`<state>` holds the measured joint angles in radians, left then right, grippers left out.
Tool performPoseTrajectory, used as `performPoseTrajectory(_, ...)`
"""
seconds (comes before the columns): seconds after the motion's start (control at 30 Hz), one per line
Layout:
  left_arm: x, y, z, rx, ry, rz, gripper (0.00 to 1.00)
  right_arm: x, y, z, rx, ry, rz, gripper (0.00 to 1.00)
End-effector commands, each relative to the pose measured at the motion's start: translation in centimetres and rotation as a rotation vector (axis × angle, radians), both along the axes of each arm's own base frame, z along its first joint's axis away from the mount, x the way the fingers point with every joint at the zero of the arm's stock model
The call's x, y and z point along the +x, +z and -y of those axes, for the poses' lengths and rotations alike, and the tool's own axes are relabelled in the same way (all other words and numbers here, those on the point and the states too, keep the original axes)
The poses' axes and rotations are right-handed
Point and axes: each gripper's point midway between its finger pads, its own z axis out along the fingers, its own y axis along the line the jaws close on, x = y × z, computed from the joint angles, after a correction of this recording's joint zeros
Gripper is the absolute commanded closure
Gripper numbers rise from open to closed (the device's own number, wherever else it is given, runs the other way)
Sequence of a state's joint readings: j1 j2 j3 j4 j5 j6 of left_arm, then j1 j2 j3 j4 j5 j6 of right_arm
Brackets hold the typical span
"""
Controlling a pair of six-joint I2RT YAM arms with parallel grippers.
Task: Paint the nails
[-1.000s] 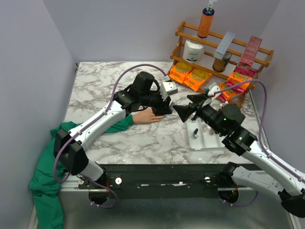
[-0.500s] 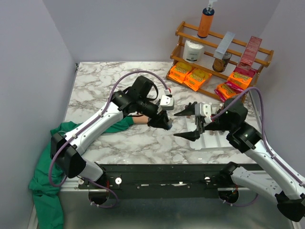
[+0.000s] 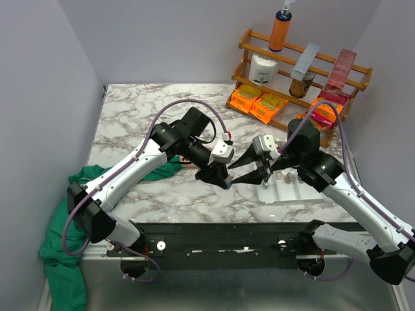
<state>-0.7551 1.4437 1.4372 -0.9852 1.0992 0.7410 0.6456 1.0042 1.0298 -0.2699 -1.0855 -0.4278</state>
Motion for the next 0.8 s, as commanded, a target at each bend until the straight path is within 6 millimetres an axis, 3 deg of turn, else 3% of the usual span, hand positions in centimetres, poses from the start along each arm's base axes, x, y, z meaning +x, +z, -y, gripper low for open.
performPoseTrajectory(0.0, -1.4, 2.2, -0.1, -0.068, -0.061, 0.013, 1.00, -1.6, 0.2, 0.5, 0.002, 0.076, -0.025, 0.49)
performPoseTrajectory(0.17, -1.4, 2.3, -0.1, -0.070, -0.065, 0.015, 1.00, -1.4, -0.2, 0.4, -0.011, 0.067, -0.052, 0.52)
performPoseTrajectory(0.5, -1.2, 2.8, 0.3, -0.061, -0.046, -0.006, 1.00, -1.1, -0.8, 0.4, -0.023, 0.014, -0.078, 0.81)
performPoseTrajectory(0.6, -0.4, 3.1, 0.9, -0.058, 0.001, -0.010, 1.00, 0.2, -0.4, 0.5, -0.003, -0.103, -0.086, 0.85)
performPoseTrajectory(0.7, 2.0, 3.1, 2.0, -0.030, 0.134, -0.009, 1.00, 2.1, -0.5, 0.9, 0.001, -0.250, -0.122, 0.98)
performPoseTrajectory(0.73, 3.7, 3.2, 2.6, -0.017, 0.225, -0.004, 1.00, 2.7, 0.1, 0.9, 0.035, -0.300, -0.139, 0.99)
performPoseTrajectory(0.77, 4.6, 3.1, 3.0, -0.009, 0.278, 0.004, 1.00, 4.1, -0.6, 1.2, 0.041, -0.390, -0.155, 0.99)
